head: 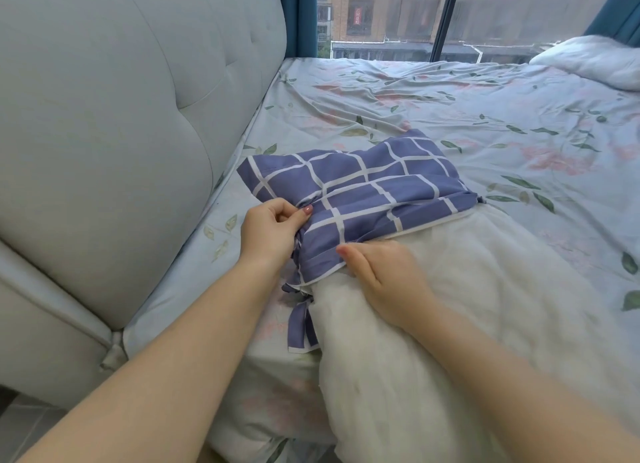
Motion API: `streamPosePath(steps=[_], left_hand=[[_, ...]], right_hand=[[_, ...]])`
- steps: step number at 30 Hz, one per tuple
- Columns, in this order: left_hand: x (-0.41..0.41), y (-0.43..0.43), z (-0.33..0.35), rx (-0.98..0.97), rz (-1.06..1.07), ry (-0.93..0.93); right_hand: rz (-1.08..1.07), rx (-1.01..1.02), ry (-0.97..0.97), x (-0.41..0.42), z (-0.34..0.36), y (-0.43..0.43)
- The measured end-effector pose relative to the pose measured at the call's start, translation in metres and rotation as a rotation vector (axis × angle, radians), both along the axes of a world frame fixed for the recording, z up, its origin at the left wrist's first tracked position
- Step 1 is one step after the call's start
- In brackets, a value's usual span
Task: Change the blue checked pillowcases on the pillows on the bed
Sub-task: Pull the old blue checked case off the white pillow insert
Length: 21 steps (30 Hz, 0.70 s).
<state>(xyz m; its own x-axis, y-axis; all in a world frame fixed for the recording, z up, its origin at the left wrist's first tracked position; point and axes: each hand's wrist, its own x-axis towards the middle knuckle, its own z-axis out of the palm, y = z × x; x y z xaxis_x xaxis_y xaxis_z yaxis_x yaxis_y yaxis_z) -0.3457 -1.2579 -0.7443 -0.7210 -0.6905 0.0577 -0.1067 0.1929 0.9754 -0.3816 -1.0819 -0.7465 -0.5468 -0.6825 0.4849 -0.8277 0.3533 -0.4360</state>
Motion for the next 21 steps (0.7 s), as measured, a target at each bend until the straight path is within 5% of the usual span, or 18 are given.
streamPosePath(steps=[14,21], left_hand=[[-0.006,-0.012,0.005,-0.078,0.098,0.055],[0.002,-0.017,0.018,-0.132,0.078,0.089]], right_hand=[[0.067,-0.094,-0.484,0.003,0.022,0.016],[0.098,-0.071,-0.513,0.008,0.014,0.017]])
